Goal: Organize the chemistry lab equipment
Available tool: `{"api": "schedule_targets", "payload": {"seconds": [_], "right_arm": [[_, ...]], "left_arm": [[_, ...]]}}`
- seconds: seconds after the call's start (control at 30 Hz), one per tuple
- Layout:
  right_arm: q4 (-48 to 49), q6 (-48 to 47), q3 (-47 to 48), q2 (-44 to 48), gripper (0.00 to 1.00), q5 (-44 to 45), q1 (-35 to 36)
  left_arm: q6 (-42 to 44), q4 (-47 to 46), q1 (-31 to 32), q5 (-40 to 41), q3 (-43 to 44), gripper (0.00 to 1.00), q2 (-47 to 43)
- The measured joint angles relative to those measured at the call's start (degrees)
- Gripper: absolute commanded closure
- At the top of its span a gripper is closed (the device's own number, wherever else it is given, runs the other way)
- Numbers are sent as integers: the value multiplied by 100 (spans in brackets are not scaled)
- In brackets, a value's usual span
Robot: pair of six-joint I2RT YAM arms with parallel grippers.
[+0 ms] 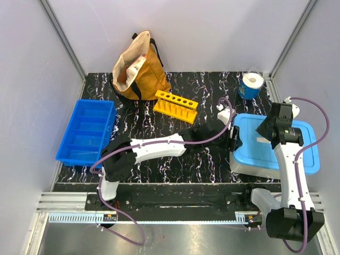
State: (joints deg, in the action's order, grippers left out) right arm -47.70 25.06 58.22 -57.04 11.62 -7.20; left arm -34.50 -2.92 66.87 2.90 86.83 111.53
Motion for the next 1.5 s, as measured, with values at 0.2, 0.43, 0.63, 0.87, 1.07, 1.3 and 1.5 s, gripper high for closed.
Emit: {"api": "schedule_targets", "payload": {"seconds": [0.2,0.43,0.63,0.87,1.07,1.3,1.5], "right_arm": [[142,-2,-76,15,68,-68,-7],[326,-4,-168,24,69,-114,-7],[391,-9,-188,24,67,-188,-22],[407,31,-109,26,61,-509,-31],[459,50,-59,-63,62,-682,-31],[505,57,-92,-72,63,-837,-31],[509,48,-101,-61,63,-848,-31]], "left_arm": [[365,592,103,433,446,47,70],[780,1029,160,881,881,61,199],[920,1198,170,1095,1034,62,208],[901,1167,195,1191,769,28,24],[918,1394,190,1150,407,11,-376],[1086,1711,138,992,702,14,-297],[1244,1799,103,870,1639,18,369]]}}
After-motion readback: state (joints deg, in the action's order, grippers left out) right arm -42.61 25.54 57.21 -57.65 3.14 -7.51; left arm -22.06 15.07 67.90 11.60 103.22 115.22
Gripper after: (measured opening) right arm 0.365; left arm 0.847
